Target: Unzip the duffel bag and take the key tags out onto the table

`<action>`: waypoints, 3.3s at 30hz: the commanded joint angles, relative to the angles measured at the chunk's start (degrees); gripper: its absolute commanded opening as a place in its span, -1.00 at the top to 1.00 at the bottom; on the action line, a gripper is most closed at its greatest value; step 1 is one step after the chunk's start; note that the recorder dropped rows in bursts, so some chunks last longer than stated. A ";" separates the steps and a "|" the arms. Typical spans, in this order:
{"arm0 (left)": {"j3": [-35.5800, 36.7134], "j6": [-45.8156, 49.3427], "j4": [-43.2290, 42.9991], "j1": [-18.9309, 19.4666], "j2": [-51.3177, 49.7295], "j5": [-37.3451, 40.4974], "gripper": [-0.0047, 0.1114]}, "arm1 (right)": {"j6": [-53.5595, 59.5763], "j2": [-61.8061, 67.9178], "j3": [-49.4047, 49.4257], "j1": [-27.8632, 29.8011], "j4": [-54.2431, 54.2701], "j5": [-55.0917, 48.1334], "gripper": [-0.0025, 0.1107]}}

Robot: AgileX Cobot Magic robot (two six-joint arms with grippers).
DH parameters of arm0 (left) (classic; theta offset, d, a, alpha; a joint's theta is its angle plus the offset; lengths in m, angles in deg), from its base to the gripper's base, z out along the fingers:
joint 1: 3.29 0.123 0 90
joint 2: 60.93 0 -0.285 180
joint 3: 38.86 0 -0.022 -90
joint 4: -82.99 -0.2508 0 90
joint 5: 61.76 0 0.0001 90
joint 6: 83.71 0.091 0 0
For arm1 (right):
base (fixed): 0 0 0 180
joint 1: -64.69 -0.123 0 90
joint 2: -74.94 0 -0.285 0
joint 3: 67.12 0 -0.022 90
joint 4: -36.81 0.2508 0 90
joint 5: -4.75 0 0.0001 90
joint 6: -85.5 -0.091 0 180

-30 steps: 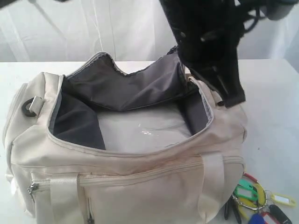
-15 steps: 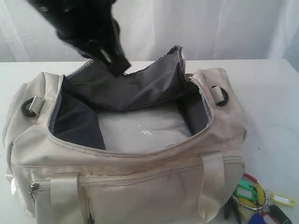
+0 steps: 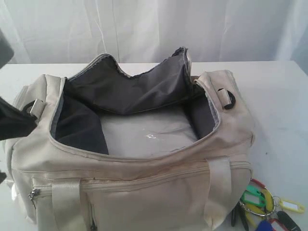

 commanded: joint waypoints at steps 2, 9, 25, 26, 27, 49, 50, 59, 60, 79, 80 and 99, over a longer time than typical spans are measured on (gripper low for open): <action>2.55 -0.49 0.24 0.31 2.06 0.28 0.92 | 0.18 -0.13 0.28 -0.19 -0.16 0.35 0.96; 2.55 -0.35 0.24 0.31 2.06 0.30 0.92 | 0.18 -0.13 0.28 -0.19 -0.16 0.35 0.96; 6.47 -0.34 0.03 2.99 8.53 -0.28 0.92 | 0.18 -0.13 0.28 -0.19 -0.16 0.35 0.96; 7.84 -0.34 0.03 4.21 9.69 -0.55 0.92 | 0.18 -0.13 0.28 -0.19 -0.16 0.35 0.96; 9.49 -0.34 0.03 5.94 11.28 -1.32 0.92 | 0.18 -0.13 0.28 -0.19 -0.16 0.35 0.96; 54.51 -0.34 -0.61 44.71 50.54 -22.23 0.92 | 0.18 -0.36 0.28 -0.19 0.02 0.58 0.96; 54.51 -0.34 -1.07 44.72 50.54 -22.26 0.92 | 0.18 -0.36 0.28 -0.19 0.02 0.58 0.96; 54.51 0.06 14.58 44.60 50.54 -35.65 0.92 | 0.18 -0.36 0.28 -0.19 0.02 0.58 0.96; 54.51 1.01 17.74 44.60 50.54 -35.86 0.92 | 0.18 -0.36 0.28 -0.19 0.02 0.58 0.96; 54.51 -3.23 17.50 44.60 50.54 -32.30 0.92 | 0.18 -0.36 0.28 -0.19 0.02 0.58 0.96; 54.51 -3.15 17.50 44.60 50.54 -32.30 0.92 | 0.18 -0.36 0.28 -0.19 0.02 0.58 0.96; 54.51 -3.04 16.99 44.60 50.54 -32.30 0.92 | 0.18 -0.36 0.28 -0.19 0.02 0.58 0.96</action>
